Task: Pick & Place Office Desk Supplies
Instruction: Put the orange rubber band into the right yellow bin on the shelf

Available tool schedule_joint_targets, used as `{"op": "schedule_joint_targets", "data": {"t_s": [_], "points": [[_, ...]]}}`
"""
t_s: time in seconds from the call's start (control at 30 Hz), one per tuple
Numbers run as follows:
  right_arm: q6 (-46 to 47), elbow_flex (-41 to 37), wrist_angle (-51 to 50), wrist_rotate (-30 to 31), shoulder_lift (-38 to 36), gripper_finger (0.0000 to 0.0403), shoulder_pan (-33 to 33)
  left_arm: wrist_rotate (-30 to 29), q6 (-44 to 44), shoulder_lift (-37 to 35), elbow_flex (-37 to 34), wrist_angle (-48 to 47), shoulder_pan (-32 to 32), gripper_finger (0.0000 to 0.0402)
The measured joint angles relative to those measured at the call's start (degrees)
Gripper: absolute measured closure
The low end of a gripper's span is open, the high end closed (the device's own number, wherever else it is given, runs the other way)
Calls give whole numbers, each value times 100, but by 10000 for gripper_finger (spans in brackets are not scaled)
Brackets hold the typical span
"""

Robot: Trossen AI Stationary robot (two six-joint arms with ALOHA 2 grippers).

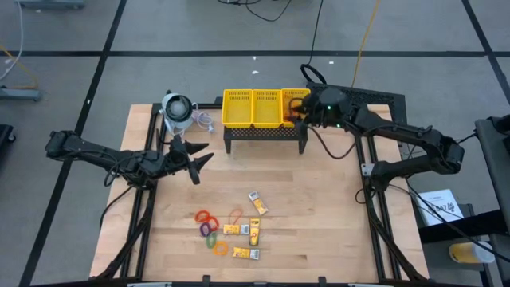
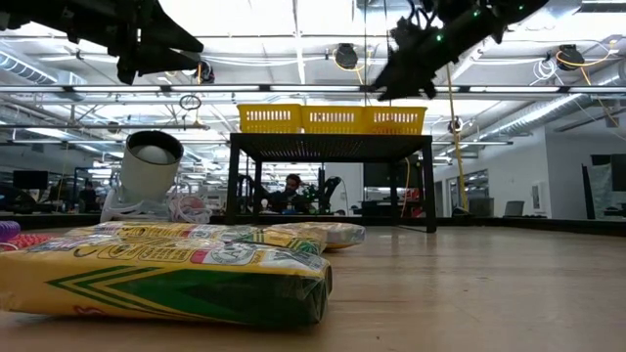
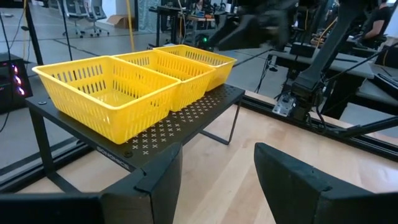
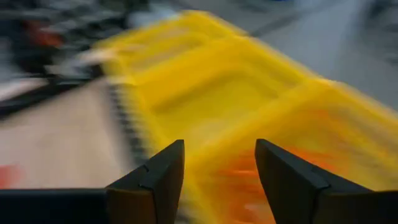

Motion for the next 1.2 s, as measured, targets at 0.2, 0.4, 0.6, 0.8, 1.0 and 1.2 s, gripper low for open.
{"op": "schedule_joint_targets", "data": {"t_s": [0.2,0.4,0.6,0.8,1.0,1.2], "points": [[69,1,903,-2150,-133,228,403,353,-43,28,0,-32,-5,195],[-211,-1,1328,-3328,-334,232,1172,1462,-404,457,0,82,-11,194],[-1067,-2,1317,-3327,-365,232,2011,2461,-1000,1546,2,653,-11,195],[-1296,-3,1257,-2849,-365,232,2426,3196,-580,2783,412,652,-277,195],[-1503,-3,1231,-2705,-367,232,2449,3363,-121,3722,898,185,-608,195],[-1671,-7,872,-2697,-510,232,2239,3368,-397,4329,1016,-107,-691,195]]}}
